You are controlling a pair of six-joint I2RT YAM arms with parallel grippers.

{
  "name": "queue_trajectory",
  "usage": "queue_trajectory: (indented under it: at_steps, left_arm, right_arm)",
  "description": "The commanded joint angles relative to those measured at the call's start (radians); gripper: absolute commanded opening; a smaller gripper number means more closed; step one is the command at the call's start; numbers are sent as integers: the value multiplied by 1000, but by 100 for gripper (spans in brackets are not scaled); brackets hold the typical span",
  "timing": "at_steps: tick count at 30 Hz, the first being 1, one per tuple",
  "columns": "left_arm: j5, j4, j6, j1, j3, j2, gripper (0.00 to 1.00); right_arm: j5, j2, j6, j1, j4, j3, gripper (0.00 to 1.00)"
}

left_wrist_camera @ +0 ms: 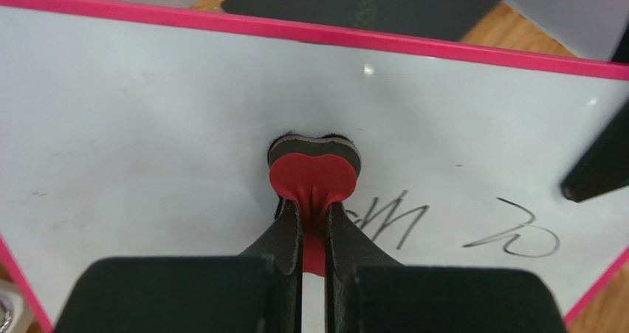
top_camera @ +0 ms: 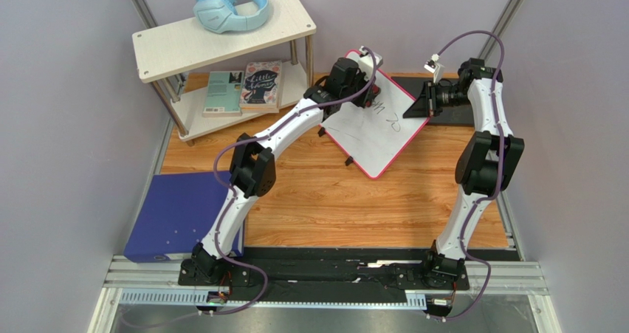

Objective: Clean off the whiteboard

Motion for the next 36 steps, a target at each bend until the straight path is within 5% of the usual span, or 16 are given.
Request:
queue_trajectory:
  at_steps: [1, 20, 36]
  left_arm:
    - [204, -32, 4, -107, -49, 30, 0]
    - [-61, 14, -124, 106, -218, -70, 0]
    - [22, 91, -138, -109, -160, -12, 0]
  right_arm:
    - [74, -2, -268, 119, -160, -3, 0]
    - [68, -2, -270, 119, -160, -12, 0]
    - [56, -1, -265, 119, -161, -9, 0]
